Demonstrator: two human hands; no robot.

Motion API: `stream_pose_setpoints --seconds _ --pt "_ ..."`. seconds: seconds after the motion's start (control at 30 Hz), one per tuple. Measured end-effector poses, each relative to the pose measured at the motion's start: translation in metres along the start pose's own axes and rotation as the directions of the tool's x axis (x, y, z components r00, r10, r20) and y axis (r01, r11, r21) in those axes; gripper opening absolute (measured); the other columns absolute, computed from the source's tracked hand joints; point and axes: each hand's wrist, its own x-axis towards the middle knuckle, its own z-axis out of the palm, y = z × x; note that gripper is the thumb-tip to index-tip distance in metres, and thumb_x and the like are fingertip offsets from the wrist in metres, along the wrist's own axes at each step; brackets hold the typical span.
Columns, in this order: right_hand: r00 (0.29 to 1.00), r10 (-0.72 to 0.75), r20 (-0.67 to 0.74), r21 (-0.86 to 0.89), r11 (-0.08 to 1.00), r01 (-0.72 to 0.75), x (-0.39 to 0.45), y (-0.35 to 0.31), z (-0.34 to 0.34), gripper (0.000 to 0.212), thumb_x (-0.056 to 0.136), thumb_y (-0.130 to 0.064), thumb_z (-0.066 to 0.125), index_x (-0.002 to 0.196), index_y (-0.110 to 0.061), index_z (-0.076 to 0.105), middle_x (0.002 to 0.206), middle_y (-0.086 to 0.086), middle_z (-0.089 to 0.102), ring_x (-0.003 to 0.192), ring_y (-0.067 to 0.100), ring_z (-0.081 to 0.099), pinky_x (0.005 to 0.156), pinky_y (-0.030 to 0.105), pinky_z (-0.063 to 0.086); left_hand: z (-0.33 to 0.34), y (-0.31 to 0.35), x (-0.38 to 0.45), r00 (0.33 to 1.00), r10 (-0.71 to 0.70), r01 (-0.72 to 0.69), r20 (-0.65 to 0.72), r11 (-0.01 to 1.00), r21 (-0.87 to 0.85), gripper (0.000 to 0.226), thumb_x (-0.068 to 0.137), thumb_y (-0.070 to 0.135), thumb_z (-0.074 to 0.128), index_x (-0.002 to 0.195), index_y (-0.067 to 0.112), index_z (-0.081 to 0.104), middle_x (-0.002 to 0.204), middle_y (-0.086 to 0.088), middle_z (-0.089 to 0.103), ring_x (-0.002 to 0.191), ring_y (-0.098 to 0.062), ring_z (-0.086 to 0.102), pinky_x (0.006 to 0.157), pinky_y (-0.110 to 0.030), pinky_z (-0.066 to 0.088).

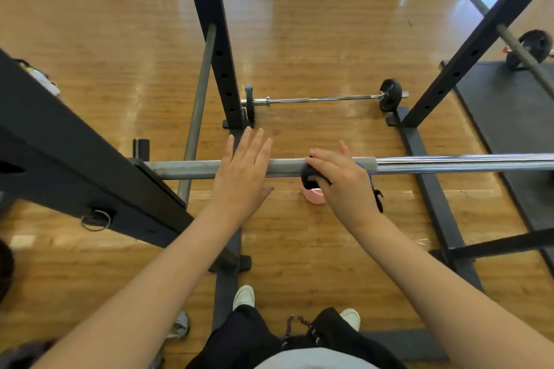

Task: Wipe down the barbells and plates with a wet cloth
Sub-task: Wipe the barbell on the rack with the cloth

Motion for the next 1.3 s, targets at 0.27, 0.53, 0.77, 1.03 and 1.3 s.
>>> stream_pose_setpoints --seconds 0.27,0.53,0.77,1.03,1.3 --pt "0.989 -0.022 0.147 0.053 0.999 0.015 -0.003 0.008 -0.007 0.040 0.066 0.011 0.076 0.103 -0.001 0.071 0.110 0.015 0.068 0.099 0.029 0.067 0.105 0.052 0.028 0.018 -0.032 -0.030 0.982 -0.152 0.156 -0.111 0.987 0.035 0.099 0.061 0.038 0.086 0.140 0.000 0.039 0.149 -0.023 0.030 0.139 -0.039 0.025 0.109 -0.052 0.014" --pt "0.997 -0.075 0.009 0.060 0.995 0.075 0.013 -0.032 0.025 0.023 0.066 0.002 0.074 0.089 0.002 0.073 0.092 0.017 0.072 0.084 0.028 0.070 0.101 0.057 0.030 0.025 -0.029 -0.030 0.976 -0.214 0.217 -0.042 0.972 0.094 0.114 0.062 0.048 0.081 0.145 0.005 0.015 0.154 -0.019 0.022 0.143 -0.035 0.015 0.112 -0.051 0.006" --pt "0.983 -0.150 0.102 0.062 0.988 0.144 0.003 -0.004 0.013 0.030 0.071 0.001 0.067 0.101 -0.001 0.070 0.108 0.015 0.069 0.099 0.025 0.065 0.111 0.046 0.025 0.022 -0.035 -0.040 0.977 -0.205 0.209 -0.053 0.974 0.087 0.108 0.065 0.038 0.083 0.146 0.001 0.022 0.153 -0.021 0.023 0.142 -0.037 0.018 0.111 -0.050 0.012" --pt "0.999 -0.054 -0.006 0.066 0.996 0.054 0.003 -0.019 0.022 0.025 0.068 0.005 0.071 0.093 0.003 0.072 0.099 0.017 0.070 0.091 0.029 0.068 0.105 0.054 0.031 0.032 -0.022 -0.066 0.925 -0.368 0.375 -0.088 0.924 0.070 0.109 0.065 0.035 0.082 0.144 -0.003 0.017 0.149 -0.027 0.027 0.139 -0.041 0.025 0.110 -0.049 0.018" --pt "0.970 -0.175 0.168 0.062 0.984 0.166 0.009 -0.022 0.021 0.042 0.065 0.010 0.078 0.105 -0.002 0.070 0.109 0.015 0.069 0.100 0.027 0.066 0.105 0.055 0.023 0.033 -0.011 -0.053 0.946 -0.292 0.298 -0.138 0.954 0.021 0.105 0.065 0.033 0.081 0.142 -0.005 0.021 0.148 -0.028 0.028 0.137 -0.042 0.027 0.110 -0.051 0.021"
